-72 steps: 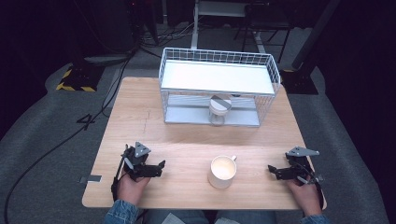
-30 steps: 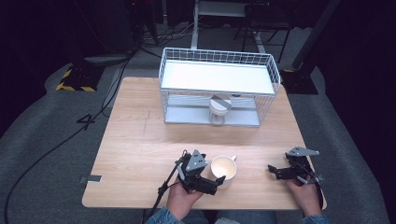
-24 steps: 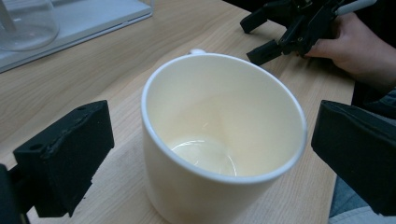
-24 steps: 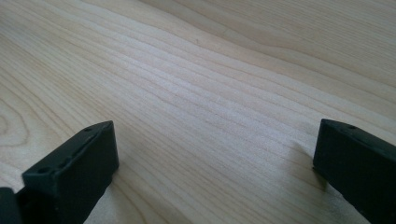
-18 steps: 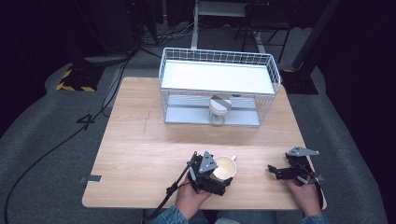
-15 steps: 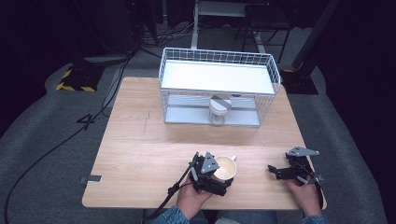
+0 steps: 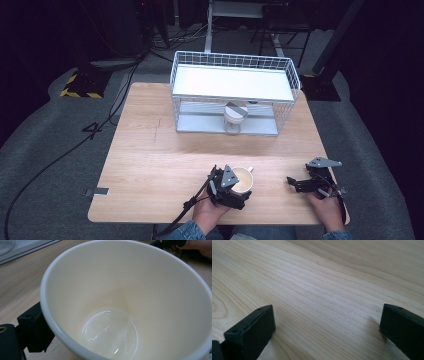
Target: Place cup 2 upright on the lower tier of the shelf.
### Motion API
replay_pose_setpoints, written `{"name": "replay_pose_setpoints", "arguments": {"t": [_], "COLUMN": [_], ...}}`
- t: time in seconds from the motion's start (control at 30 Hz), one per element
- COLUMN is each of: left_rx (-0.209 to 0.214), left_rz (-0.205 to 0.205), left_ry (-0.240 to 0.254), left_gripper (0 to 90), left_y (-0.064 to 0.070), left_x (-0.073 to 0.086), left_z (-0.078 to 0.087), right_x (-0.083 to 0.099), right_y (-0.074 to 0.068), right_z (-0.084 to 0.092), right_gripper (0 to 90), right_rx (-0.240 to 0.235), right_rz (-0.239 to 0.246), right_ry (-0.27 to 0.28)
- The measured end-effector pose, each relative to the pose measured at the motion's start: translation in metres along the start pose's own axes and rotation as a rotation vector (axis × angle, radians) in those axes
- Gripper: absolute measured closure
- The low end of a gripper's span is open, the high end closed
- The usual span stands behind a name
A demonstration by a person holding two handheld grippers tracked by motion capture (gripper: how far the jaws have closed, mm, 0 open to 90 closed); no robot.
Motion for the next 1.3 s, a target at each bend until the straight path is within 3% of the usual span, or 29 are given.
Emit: {"name": "replay_pose_setpoints", "arguments": {"t": [0.87,1.3], "left_rx": [-0.040,-0.016], "left_rz": [-0.029,-0.019], "left_ry": [0.008,0.015], "left_gripper": [9.2,9.3], "left_y": [-0.002,-0.003], "left_x": [-0.001,-0.008], "left_z": [0.001,0.013], "right_x": [0.000,0.000], "right_y": [0.000,0.000], "right_z": [0.000,0.000], "right_gripper": [0.0,0.0], "right_rx": [0.000,0.000], "right_rz": [0.000,0.000], "right_ry": [0.000,0.000]}}
Point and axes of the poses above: each handheld gripper's, and its own axes: z roughly backward along the jaws, x roughly out of its underside, y roughly to its right, the point moved 8 cm from there along -z, roughly forward along the jaws, and after that the axes turned 1 degree about -z, right-handed, at the moved point
